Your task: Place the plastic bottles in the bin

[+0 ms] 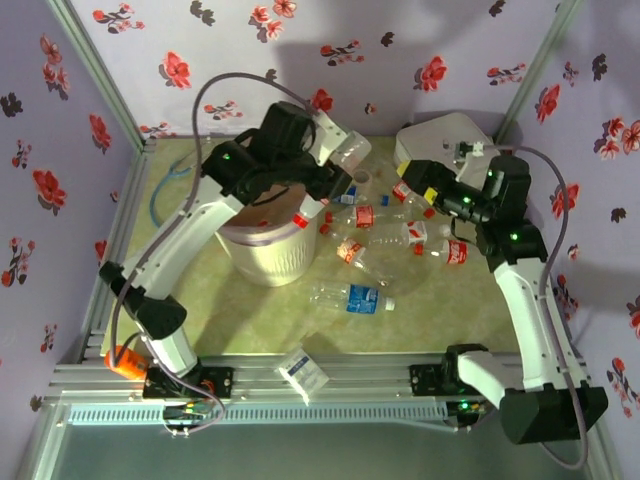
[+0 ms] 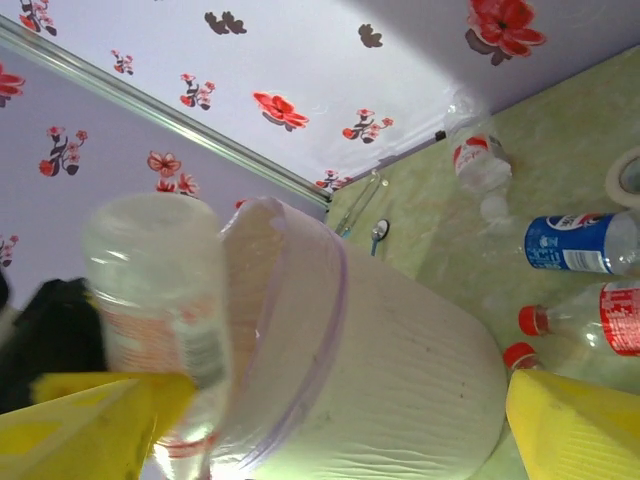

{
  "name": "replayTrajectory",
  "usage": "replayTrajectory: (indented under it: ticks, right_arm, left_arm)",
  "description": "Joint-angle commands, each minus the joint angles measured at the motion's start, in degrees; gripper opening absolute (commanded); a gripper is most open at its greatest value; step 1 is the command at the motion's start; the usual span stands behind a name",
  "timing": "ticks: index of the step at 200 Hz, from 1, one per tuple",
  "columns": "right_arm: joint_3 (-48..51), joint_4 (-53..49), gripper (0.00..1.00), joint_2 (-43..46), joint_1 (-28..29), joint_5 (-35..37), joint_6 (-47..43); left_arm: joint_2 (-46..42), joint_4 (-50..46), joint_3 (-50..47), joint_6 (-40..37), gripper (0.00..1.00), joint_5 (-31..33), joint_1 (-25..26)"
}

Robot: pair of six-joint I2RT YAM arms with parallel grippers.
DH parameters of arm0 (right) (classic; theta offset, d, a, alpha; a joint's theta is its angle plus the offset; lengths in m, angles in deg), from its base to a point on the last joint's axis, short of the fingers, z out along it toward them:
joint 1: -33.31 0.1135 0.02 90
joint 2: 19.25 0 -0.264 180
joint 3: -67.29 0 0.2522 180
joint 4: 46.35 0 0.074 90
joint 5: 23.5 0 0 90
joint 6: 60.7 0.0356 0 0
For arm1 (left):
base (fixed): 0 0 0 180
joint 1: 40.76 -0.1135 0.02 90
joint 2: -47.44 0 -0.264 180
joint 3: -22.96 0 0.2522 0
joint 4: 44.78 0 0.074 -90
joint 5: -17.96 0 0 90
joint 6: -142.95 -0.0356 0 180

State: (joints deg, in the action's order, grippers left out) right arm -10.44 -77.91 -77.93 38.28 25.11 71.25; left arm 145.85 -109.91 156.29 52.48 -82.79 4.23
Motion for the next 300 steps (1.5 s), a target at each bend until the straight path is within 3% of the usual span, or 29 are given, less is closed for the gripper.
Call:
replayTrajectory:
  ticks: [1,33,93,129,178,300]
  right_arm:
    - [4.0,-0.9,0.92,-0.3,-0.1,2.7,0.1]
    - [6.3,0.1,0.92,-0.4,-0.1,5.2,1.1]
    - [6.3,-4.4,0.91,0.0,-0.1,9.4,-1.3]
    - [6.2,-10.9,0.91,-0.5,-1.6,14.8,-1.1]
    - [8.7,-12.0,0.91,-0.4,-4.3,15.0,0.4]
    - [11.6,-12.0,0.91,0.1,-6.9,15.8,1.4]
  left_arm:
    - [-3.6,1.4,3.0,2.0,0.45,-2.6,-1.5]
    - [-7.1,-0.2,3.8,3.6,0.45,-2.2,-4.2]
    - [-8.4,-7.2,-2.0,0.7,0.42,5.7,-13.3]
    - [-7.6,-7.5,-8.8,-1.2,0.39,7.6,-13.6]
    - [-7.7,-4.8,-18.7,-2.7,0.37,9.3,-15.3]
    - [-3.4,9.3,-36.4,-6.0,0.35,3.6,-15.9]
